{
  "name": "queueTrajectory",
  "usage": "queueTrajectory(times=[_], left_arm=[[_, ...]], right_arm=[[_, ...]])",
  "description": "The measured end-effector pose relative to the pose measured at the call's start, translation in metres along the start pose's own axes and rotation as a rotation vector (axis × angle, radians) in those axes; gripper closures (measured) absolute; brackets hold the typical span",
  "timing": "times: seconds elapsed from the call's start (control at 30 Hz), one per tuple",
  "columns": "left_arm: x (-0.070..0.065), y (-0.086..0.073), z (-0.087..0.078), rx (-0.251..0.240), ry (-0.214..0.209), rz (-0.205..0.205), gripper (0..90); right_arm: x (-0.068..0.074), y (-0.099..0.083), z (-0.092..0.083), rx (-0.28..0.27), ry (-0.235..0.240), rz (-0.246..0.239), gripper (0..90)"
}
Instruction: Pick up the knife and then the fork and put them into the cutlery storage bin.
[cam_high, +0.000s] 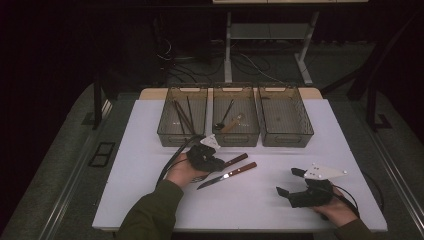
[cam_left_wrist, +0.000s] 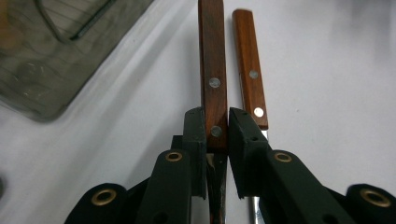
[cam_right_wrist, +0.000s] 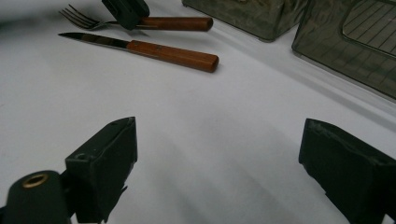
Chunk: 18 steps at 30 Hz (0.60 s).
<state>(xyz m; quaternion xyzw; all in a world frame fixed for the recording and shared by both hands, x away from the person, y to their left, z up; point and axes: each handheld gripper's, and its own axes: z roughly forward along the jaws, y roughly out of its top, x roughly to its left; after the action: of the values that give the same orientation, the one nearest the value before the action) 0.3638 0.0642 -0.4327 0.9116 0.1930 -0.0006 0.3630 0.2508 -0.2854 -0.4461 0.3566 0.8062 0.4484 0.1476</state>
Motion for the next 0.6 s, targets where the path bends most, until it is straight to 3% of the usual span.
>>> queueTrajectory(times=[0.3,0.5,0.6], left_arm=[[-0.0032,0.0037,-0.0068,-0.034,-0.009,0.002,77.1],[-0.0058,0.0053,-0.0060,-0.029,-0.017,0.011,77.1],[-0.0087,0.0089,-0.0077,-0.031,-0.029,0.024,77.1]], right_arm=[[-0.0002,0.0015,0.0010,0.009,0.013,-0.006,11.7],[-0.0002,0.0027,0.0016,0.013,0.019,-0.009,11.7],[-0.0007,0.0077,0.0027,0.019,0.047,-0.019,11.7]])
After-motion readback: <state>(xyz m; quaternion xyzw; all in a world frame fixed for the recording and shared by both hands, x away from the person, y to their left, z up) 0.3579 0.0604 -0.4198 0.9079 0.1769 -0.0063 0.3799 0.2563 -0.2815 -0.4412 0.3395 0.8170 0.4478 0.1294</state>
